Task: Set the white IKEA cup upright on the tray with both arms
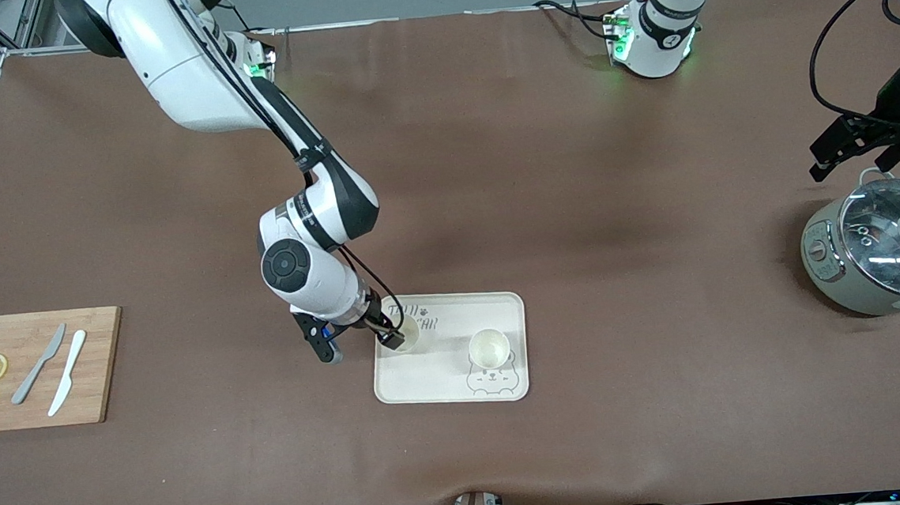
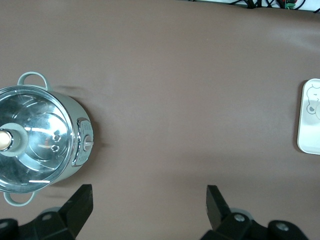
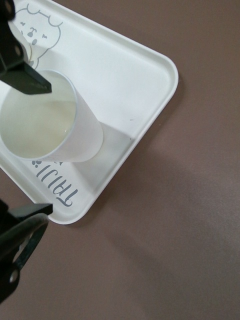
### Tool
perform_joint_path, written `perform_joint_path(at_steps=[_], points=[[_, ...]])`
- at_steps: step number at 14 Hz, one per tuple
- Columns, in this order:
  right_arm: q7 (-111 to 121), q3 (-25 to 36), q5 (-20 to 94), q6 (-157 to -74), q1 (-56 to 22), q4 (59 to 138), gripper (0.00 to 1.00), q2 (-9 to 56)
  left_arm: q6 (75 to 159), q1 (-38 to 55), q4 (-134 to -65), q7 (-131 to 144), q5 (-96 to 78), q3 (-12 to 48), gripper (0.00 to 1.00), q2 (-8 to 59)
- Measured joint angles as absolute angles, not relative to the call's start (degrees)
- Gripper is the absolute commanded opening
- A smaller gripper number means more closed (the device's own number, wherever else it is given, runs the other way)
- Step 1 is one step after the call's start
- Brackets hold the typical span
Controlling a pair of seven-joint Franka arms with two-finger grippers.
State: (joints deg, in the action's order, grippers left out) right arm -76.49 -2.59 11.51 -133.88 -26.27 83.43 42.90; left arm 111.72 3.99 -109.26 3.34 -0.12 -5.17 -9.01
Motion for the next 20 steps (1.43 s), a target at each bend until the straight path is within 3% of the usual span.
perform_joint_path(at_steps=[14,20], points=[[-76.93,-2.23,11.51,-129.52,-26.16,79.08,1.0,39.22,111.18,4.43,-107.19,2.83,-0.29,-5.0,1.0,-7.85],[-72.44,-2.2,11.51,-128.88,-26.13,78.4,1.0,38.06,111.14,4.28,-105.51,1.14,-0.29,-5.01,1.0,-4.39]])
